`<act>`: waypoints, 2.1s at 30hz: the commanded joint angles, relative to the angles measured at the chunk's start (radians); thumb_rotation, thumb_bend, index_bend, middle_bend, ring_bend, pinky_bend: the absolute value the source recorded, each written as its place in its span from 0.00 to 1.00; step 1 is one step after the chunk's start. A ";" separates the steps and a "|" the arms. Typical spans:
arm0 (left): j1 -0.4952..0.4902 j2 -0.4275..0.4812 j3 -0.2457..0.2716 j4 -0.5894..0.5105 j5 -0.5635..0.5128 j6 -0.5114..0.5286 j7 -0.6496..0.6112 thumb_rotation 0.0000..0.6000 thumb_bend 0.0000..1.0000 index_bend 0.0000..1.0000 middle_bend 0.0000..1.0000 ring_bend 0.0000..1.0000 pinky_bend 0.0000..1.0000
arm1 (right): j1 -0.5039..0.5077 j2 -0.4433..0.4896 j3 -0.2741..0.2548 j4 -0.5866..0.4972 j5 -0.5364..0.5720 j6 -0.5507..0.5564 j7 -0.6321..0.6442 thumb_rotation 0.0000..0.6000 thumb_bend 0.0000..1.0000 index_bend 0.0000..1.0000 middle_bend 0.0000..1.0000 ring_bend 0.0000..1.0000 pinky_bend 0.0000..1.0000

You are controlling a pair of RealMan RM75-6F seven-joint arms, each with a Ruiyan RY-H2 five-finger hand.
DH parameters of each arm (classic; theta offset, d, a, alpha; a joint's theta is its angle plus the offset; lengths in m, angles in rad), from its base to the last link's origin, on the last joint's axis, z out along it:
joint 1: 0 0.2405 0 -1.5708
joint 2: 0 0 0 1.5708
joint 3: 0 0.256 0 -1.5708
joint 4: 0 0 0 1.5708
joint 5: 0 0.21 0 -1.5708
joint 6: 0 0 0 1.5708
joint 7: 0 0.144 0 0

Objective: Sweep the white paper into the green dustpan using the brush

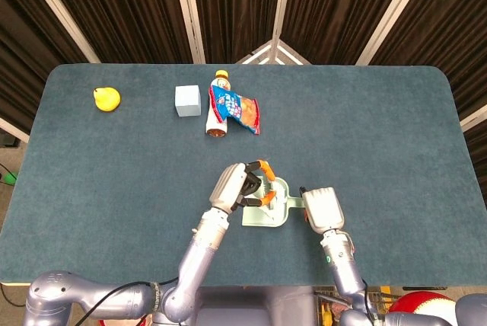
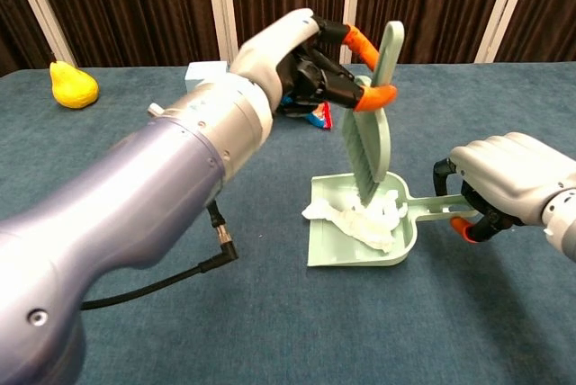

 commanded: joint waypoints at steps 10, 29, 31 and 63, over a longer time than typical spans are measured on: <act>0.059 0.099 -0.001 -0.078 0.016 0.007 -0.020 1.00 0.53 0.78 1.00 1.00 1.00 | -0.005 0.016 -0.008 -0.010 0.000 0.001 -0.011 1.00 0.48 0.14 0.86 0.87 0.87; 0.158 0.417 0.067 -0.220 0.069 0.032 0.162 1.00 0.53 0.78 1.00 1.00 1.00 | -0.023 0.060 -0.007 -0.123 0.000 0.067 -0.083 1.00 0.48 0.00 0.86 0.87 0.87; 0.169 0.485 0.088 -0.238 0.077 0.030 0.226 1.00 0.53 0.78 1.00 1.00 1.00 | -0.027 0.068 -0.010 -0.138 -0.005 0.073 -0.083 1.00 0.48 0.00 0.86 0.87 0.87; 0.255 0.864 0.311 -0.381 0.072 0.088 0.663 1.00 0.00 0.00 0.09 0.31 0.56 | -0.059 0.145 -0.027 -0.253 -0.082 0.124 -0.061 1.00 0.48 0.00 0.74 0.73 0.82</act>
